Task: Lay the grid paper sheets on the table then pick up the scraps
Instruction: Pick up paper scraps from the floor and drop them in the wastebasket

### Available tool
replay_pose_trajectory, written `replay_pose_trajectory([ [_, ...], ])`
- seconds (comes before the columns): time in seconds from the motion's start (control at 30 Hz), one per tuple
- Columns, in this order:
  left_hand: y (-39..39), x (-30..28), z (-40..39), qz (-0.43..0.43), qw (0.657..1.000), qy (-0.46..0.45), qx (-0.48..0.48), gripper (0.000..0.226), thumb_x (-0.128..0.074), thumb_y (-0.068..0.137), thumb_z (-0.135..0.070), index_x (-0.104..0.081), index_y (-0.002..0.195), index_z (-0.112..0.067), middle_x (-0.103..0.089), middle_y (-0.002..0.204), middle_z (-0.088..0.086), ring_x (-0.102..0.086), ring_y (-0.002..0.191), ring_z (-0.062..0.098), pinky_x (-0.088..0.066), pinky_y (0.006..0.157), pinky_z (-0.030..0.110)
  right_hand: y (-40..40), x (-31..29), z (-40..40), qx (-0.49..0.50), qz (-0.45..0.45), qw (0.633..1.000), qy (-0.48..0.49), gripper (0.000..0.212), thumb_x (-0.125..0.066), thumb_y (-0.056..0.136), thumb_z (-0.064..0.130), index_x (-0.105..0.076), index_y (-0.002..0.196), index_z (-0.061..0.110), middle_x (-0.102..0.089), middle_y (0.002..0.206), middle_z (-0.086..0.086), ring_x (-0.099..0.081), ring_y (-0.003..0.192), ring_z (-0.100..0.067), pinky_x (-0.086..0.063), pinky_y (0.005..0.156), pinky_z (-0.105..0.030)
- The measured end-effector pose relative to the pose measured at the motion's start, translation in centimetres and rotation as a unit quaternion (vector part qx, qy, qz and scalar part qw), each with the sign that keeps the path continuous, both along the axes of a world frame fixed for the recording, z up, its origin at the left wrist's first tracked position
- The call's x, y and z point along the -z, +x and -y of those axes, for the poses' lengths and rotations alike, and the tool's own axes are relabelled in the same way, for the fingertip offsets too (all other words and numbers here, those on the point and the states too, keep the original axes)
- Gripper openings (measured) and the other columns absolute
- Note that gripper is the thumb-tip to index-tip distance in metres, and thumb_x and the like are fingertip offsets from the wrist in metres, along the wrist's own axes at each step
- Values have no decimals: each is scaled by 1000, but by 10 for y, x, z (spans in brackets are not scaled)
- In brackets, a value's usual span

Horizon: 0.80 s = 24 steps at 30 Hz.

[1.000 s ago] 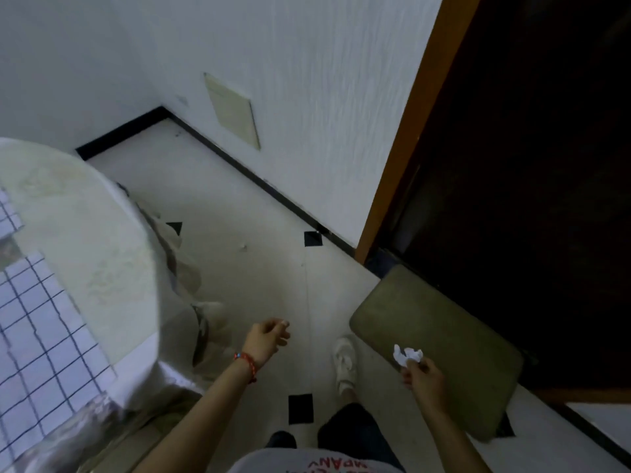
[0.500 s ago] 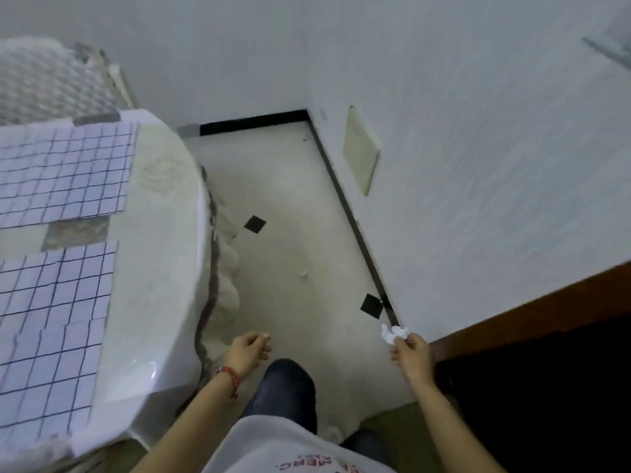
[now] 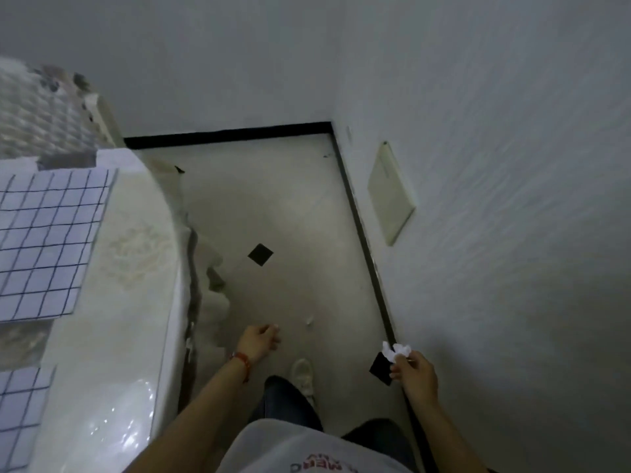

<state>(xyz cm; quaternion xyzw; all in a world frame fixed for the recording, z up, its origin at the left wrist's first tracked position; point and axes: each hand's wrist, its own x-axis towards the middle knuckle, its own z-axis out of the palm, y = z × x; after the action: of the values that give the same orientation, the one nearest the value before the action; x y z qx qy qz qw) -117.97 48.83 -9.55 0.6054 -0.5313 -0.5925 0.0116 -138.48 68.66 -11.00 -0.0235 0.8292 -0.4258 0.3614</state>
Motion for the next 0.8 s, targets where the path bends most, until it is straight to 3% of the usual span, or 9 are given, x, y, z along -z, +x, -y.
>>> replay_pose_trajectory([
  [0.17, -63, -6, 63, -14, 1000, 4, 12, 15, -41, 95, -13, -54, 91, -6, -54, 69, 2, -49, 60, 13, -38, 56, 23, -38, 8, 41, 15, 22, 999, 22, 20, -54, 89, 11, -64, 105, 4, -65, 80, -8, -61, 76, -27, -51, 79, -42],
  [0.3, -84, 14, 87, 25, 999, 29, 25, 18, -43, 95, -16, -57, 96, -5, -56, 74, 6, -50, 61, 12, -39, 56, 23, -61, 20, 74, -3, 54, 998, 27, 23, -57, 88, 16, -64, 108, 7, -64, 96, -9, -61, 89, -25, -52, 82, -35],
  [0.43, -84, 42, 92, 73, 996, 53, 16, 24, -45, 95, -16, -60, 99, 2, -58, 81, 13, -51, 58, 13, -41, 50, 19, -84, 41, 109, -70, 62, 994, 63, 14, -54, 88, 11, -64, 98, 7, -63, 75, -8, -58, 68, -21, -49, 59, -24],
  [0.53, -87, 78, 96, 102, 992, 78, 8, 23, -46, 94, -16, -61, 91, 1, -59, 75, 12, -50, 57, 13, -42, 49, 17, -101, 70, 139, -109, 67, 987, 97, 13, -56, 86, 12, -62, 85, 1, -63, 75, -13, -60, 73, -28, -48, 64, -32],
  [0.6, -91, 107, 98, 123, 988, 92, 17, 28, -46, 94, -16, -62, 99, 7, -57, 67, 3, -52, 58, 15, -42, 49, 14, -111, 95, 158, -124, 74, 983, 110, 12, -54, 87, 11, -59, 81, 3, -61, 70, -13, -59, 68, -27, -50, 63, -32],
  [0.7, -103, 156, 106, 137, 983, 111, 53, 29, -45, 94, -16, -61, 105, 5, -58, 69, 0, -56, 73, 23, -42, 58, 21, -122, 139, 185, -152, 82, 978, 120, 12, -52, 88, 8, -58, 83, 0, -59, 68, -10, -56, 58, -18, -50, 58, -23],
  [0.8, -117, 212, 117, 142, 983, 100, 66, 27, -46, 93, -15, -59, 110, 1, -66, 88, 14, -56, 81, 21, -42, 72, 26, -131, 198, 210, -186, 93, 970, 123, 20, -52, 87, 9, -51, 68, 8, -60, 68, -12, -58, 61, -21, -50, 69, -34],
])
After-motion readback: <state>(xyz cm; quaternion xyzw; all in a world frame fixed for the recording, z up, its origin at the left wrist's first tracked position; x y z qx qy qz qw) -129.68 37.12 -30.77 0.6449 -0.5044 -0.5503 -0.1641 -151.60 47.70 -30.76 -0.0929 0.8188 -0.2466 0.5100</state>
